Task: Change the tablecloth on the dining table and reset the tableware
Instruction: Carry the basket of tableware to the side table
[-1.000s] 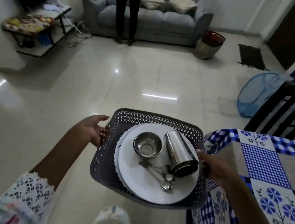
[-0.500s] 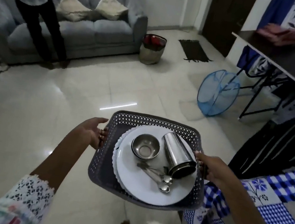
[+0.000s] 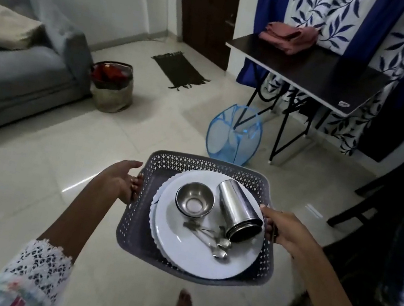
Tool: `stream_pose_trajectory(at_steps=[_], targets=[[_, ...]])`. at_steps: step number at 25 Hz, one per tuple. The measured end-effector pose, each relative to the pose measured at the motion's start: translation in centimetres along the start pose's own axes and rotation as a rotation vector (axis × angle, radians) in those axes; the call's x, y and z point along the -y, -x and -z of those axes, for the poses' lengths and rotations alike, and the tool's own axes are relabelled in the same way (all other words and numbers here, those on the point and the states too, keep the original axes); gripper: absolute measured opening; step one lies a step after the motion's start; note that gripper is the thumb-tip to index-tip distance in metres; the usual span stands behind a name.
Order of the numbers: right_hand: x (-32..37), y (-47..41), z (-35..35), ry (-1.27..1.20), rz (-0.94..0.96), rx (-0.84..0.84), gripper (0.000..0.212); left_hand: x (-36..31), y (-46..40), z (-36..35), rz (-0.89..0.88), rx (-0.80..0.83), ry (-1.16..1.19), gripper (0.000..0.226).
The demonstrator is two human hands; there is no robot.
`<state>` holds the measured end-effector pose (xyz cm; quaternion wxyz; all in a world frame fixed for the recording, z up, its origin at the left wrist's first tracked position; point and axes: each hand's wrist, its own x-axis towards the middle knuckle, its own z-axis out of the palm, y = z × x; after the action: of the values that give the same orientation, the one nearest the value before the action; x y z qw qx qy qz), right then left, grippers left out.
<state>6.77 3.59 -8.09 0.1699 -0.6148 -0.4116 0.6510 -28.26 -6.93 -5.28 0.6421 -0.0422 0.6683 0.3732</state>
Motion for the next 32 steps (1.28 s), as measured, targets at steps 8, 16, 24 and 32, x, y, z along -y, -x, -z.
stream_pose_trajectory(at_steps=[8,16,24,32], targets=[[15.1,-16.9,4.6,-0.172,-0.01,-0.2,0.035,-24.3,-13.5,-13.6,0.005,0.093,-0.192,0.038],[28.1,-33.4,14.4,-0.322,-0.062,-0.378,0.036,-45.8,-26.0,-33.5,0.04,0.167,-0.43,0.041],[38.3,-50.5,29.8,-0.358,-0.081,-0.501,0.03,-59.8,-38.1,-58.2,0.033,0.229,-0.559,0.042],[48.6,-67.4,43.5,-0.287,-0.202,-0.572,0.024,-70.1,-51.2,-77.8,-0.004,0.049,-0.499,0.047]])
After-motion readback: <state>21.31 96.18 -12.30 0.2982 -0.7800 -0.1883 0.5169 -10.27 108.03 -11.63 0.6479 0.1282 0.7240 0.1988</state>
